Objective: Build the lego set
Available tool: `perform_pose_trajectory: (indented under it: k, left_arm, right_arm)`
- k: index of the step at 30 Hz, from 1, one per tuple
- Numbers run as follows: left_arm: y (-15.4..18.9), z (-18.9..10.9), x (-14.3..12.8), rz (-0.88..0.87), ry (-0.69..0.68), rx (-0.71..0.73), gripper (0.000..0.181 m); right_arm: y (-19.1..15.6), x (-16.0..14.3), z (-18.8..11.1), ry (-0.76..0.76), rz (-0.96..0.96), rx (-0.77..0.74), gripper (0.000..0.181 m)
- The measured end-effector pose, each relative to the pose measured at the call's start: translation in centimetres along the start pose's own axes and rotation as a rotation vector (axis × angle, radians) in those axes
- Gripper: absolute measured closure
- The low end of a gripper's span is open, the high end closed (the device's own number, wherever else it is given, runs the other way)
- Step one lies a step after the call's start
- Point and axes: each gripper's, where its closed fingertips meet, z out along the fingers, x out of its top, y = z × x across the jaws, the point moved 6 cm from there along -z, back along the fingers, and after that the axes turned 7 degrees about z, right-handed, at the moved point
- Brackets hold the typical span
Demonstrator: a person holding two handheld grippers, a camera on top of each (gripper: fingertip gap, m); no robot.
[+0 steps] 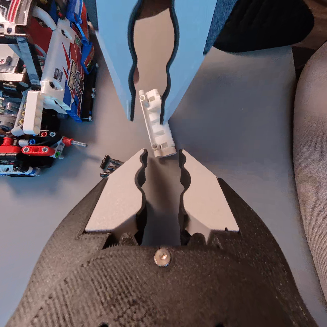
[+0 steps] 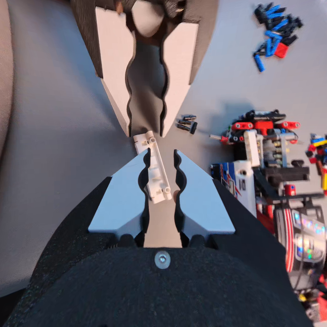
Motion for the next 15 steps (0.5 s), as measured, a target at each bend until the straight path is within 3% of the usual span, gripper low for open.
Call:
perform_pose_trajectory:
  k: [2,7,13,15]
  left_arm:
    - [0.0,0.3,0.0,0.031,-0.018,0.014,0.154]
    - [0.0,-0.1,-0.3,0.109,-0.049,0.009,0.157]
    - [-1.2,-2.4,-1.3,0.041,0.004,-0.052,0.156]
    - [-2.8,-3.4,-1.6,-0.025,0.035,0.011,0.157]
  right_arm:
    - [0.1,-1.2,-1.7,0.086,0.089,-0.004,0.154]
    - [0.1,-5.9,-2.9,0.102,0.196,-0.04,0.141]
    - [-0.3,-5.7,-1.5,0.124,0.152,-0.059,0.149]
    - [-0.2,-5.5,-1.3,0.126,0.141,-0.055,0.149]
